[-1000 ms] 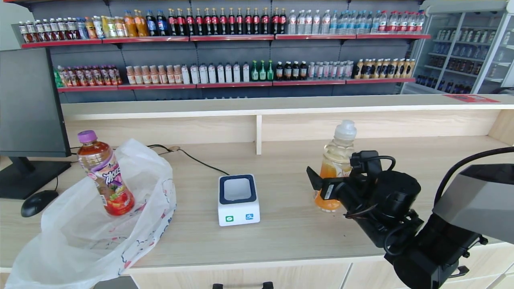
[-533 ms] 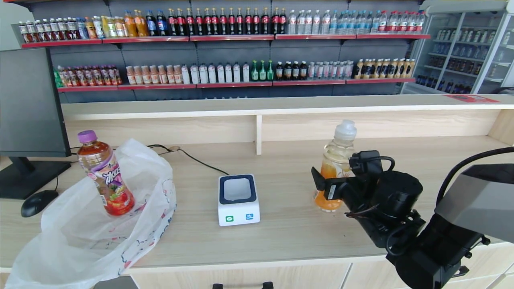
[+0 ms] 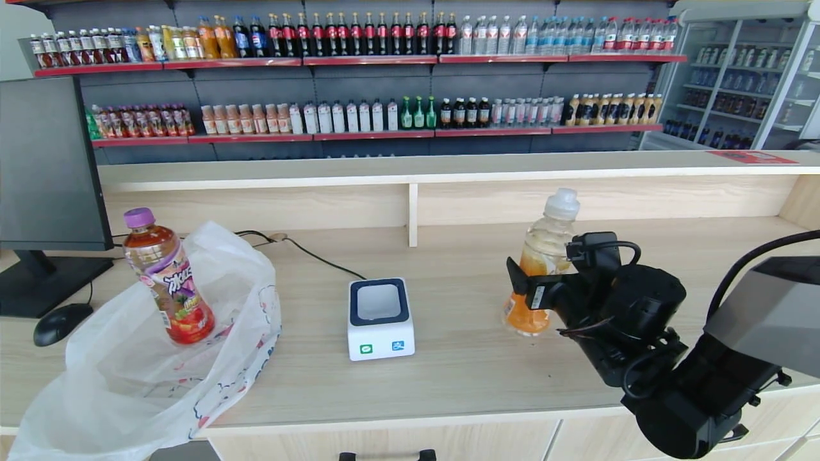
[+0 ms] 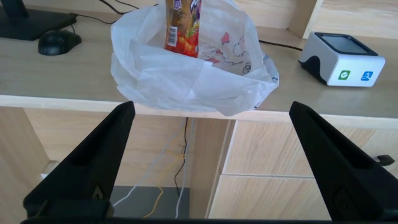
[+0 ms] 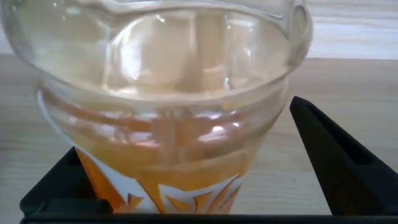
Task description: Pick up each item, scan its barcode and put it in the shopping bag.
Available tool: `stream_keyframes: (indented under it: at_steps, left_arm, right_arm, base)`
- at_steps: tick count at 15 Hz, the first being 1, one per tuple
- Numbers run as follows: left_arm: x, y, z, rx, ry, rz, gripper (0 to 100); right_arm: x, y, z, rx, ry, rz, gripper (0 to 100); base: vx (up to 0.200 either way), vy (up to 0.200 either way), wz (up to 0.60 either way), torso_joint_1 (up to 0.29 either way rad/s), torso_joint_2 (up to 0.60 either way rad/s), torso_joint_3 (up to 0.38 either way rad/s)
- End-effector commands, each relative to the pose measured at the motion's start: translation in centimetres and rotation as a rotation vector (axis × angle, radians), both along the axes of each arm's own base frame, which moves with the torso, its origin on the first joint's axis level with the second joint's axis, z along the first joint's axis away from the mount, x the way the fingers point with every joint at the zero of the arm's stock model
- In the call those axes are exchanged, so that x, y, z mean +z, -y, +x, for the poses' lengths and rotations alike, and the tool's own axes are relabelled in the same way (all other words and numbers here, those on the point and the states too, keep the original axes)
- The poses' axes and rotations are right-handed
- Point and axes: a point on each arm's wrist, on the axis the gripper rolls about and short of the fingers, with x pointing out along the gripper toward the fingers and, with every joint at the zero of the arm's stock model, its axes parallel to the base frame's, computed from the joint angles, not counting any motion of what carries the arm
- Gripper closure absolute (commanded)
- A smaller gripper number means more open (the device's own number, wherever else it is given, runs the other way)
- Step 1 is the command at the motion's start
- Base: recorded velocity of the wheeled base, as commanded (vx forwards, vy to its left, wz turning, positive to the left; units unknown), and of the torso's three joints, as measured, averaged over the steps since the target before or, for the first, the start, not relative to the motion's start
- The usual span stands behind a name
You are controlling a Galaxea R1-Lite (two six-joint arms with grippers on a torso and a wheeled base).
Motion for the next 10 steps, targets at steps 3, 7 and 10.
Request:
stream_keyframes:
  at_steps: [3,7,10]
  left_arm:
    - [0.00,0.00,0.00,0.000,0.001,-0.001,0]
    - [0.00,0.00,0.00,0.000,0.001,-0.001,0]
    - [0.00,0.00,0.00,0.000,0.001,-0.001,0]
  right_arm:
    - [-0.03,0.11,-0.29,0.001,-0.006,-0.001,0]
    - [-0.06,-0.13,-0.50,0.011,-0.009,0.003,100]
    - [0.10,-0.79,-0.78,0.033,-0.005,0.014,100]
  base:
    - [0.000,0.000,0.00,0.000,0.00,0.000]
    - [0.000,0.000,0.00,0.000,0.00,0.000]
    - [0.000,0.000,0.00,0.000,0.00,0.000]
